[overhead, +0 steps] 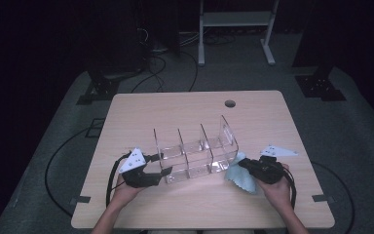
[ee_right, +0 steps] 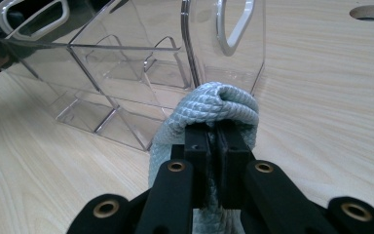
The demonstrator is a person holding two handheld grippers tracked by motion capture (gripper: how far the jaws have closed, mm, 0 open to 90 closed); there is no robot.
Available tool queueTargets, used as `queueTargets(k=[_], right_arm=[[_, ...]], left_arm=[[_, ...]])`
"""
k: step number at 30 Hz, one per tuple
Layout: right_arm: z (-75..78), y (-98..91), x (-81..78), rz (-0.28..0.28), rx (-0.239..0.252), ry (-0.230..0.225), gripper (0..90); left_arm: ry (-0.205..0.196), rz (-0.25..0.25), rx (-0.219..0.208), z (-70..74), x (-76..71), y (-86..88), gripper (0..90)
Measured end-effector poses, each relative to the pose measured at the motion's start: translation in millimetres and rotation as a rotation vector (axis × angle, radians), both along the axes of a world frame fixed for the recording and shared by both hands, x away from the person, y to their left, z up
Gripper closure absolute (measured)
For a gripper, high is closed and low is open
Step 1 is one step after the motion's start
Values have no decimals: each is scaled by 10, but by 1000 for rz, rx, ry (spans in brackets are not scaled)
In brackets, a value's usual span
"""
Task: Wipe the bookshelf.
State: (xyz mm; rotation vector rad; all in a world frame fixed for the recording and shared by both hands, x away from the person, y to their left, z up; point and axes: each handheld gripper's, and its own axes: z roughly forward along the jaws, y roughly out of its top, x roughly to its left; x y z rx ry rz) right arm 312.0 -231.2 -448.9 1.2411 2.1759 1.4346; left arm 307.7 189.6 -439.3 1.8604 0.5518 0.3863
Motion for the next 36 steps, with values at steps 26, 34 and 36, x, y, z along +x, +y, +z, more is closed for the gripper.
queueTargets(k=[26,34,36], right_arm=[[217,17,178,-38,3,-62,849],[-58,73,296,-50,-20,3,849],[-157,98,334,-50,-40,35,849]], left_arm=[[-23,-29,-2,-19,-105,-27,443],[-26,-29,3,-19,-109,-34,450],[-26,-29,4,-19,-108,-35,451]])
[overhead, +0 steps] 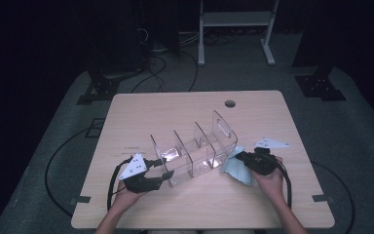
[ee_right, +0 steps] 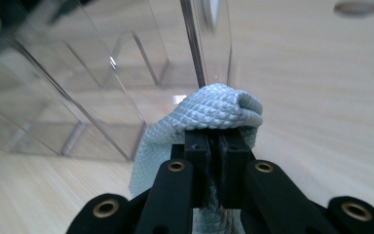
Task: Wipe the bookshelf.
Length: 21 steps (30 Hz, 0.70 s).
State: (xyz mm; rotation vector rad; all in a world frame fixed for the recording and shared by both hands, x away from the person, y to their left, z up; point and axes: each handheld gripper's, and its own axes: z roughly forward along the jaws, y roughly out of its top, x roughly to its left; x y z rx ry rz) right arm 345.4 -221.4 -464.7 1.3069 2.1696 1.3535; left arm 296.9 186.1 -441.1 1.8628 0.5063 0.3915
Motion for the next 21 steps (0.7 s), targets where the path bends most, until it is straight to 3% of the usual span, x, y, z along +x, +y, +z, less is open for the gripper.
queueTargets(k=[3,9,12,18,21], right_arm=[[-55,22,34,5,-10,19,848],[131,-6,-21,0,7,-47,848],[86,6,13,-2,7,-32,848],[-187,59,143,-2,-28,52,848],[-157,50,135,-2,-25,44,848]], left_arm=[[0,2,-1,0,-2,-7,452],[-6,-3,9,2,-6,-25,455],[-7,-4,12,2,-10,-26,456],[-3,-4,8,0,-15,-40,459],[-5,-7,11,2,-18,-42,460]])
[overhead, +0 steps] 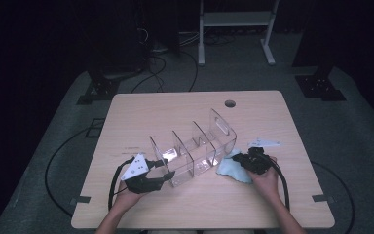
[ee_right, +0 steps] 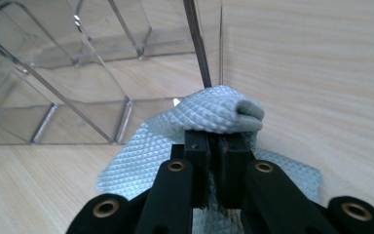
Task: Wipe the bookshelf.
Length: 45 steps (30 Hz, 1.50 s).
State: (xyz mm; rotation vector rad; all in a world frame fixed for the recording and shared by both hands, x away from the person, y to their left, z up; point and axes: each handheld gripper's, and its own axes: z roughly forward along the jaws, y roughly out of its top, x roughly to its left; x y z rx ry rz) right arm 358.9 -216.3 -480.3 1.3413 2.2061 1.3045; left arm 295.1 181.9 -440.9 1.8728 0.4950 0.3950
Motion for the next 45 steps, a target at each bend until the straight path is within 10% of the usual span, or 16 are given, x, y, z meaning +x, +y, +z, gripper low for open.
queueTargets(k=[33,45], right_arm=[[-118,39,69,6,7,31,848],[-122,34,76,9,5,28,848]], left_arm=[[24,21,-28,142,-56,206,377],[24,100,-17,163,121,377,351]])
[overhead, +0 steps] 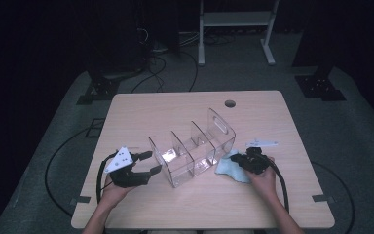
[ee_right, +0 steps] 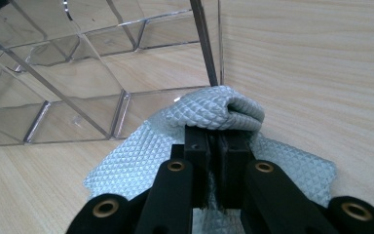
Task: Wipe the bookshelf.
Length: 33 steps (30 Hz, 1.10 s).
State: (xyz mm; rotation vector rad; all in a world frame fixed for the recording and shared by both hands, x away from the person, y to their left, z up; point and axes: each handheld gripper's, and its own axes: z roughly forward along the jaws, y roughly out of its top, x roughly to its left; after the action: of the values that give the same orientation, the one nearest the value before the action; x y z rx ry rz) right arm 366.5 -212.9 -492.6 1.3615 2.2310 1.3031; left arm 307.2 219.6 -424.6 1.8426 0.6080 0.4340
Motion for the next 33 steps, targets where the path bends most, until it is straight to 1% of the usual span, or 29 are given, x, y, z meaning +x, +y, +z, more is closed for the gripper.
queueTargets(k=[1,3,4,5,6,9,12,15,18,22,24,27,28,29,30,31,32,33], right_arm=[[0,0,1,0,0,1,848],[-1,-1,2,-1,1,3,848],[-1,-1,3,-2,2,3,848],[-2,-2,4,-2,2,2,848],[-2,-2,5,-2,2,2,848],[-1,-2,6,-1,0,1,848],[2,-7,10,-2,1,4,848],[2,-8,10,-1,0,3,848],[2,-8,11,0,0,3,848],[3,-11,12,-1,1,5,848],[3,-11,14,0,2,5,848],[4,-21,17,1,4,0,848],[11,-27,12,0,8,4,848],[17,-37,11,1,11,-3,849],[36,-46,2,-2,17,1,848],[57,-58,-4,-2,23,-7,848],[57,-58,-4,-2,23,-7,848],[84,-71,-11,-4,29,-14,848]], left_arm=[[-2,12,11,-9,26,7,344],[7,27,10,-31,83,24,335],[8,40,18,-40,116,33,327],[16,47,13,-48,149,40,318],[22,50,7,-51,177,46,310],[18,50,6,-46,243,53,279],[29,53,24,-48,308,60,248],[35,48,18,-75,351,61,244],[32,53,29,-118,395,36,224],[22,71,20,-142,444,4,213],[24,76,29,-141,480,-12,217],[22,84,35,-129,529,-34,251],[21,87,38,-124,540,-39,287],[22,96,46,-125,550,-46,330],[28,100,44,-131,559,-56,376],[27,112,53,-135,559,-63,411],[27,112,53,-135,559,-63,438],[35,131,40,-131,552,-59,438]])
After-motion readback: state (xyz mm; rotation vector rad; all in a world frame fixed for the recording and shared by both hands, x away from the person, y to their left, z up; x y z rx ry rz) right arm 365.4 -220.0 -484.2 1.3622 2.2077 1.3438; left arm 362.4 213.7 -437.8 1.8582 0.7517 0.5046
